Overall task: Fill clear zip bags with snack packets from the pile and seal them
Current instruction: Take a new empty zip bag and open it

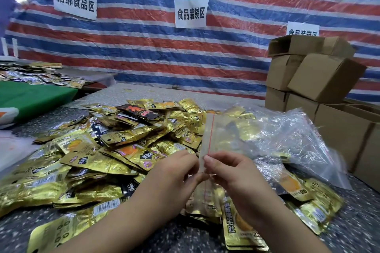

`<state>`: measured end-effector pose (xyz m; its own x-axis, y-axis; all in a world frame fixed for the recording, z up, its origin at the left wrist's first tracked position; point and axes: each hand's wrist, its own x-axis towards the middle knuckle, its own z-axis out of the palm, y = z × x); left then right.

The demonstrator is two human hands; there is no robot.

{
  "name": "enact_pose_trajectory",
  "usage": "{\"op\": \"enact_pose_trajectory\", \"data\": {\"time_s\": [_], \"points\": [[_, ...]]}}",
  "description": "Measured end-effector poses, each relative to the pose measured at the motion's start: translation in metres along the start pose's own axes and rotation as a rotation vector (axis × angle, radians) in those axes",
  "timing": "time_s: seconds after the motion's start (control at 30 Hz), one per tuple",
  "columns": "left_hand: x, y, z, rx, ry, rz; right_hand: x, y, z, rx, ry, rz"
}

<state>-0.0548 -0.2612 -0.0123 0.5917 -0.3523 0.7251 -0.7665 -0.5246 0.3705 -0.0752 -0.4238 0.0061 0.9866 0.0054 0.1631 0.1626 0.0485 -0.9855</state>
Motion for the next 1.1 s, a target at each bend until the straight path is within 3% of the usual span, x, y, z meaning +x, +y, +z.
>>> {"op": "enact_pose_trajectory", "data": {"time_s": [0.53,0.67,0.73,0.83,0.9,1.03,1.1], "points": [[-0.003,-0.003,-0.007,-0.026,-0.055,0.050,-0.005,-0.006,0.000,-0.120,-0.147,-0.021],[0.000,-0.001,-0.005,-0.149,-0.032,-0.026,-0.002,-0.003,0.002,-0.118,-0.049,-0.061],[0.003,-0.003,-0.008,-0.209,0.021,-0.129,0.002,-0.004,-0.002,-0.099,0.103,-0.124],[0.007,-0.013,-0.014,-0.207,0.101,-0.262,0.008,-0.004,-0.017,-0.271,0.430,-0.272],[0.007,-0.018,-0.014,-0.188,0.104,-0.305,0.009,-0.004,-0.022,-0.355,0.536,-0.342],[0.004,-0.016,-0.009,-0.180,0.077,-0.268,0.006,-0.001,-0.018,-0.442,0.520,-0.393],[0.002,-0.009,-0.010,-0.080,0.088,-0.149,0.005,-0.001,-0.015,-0.448,0.496,-0.399]]}}
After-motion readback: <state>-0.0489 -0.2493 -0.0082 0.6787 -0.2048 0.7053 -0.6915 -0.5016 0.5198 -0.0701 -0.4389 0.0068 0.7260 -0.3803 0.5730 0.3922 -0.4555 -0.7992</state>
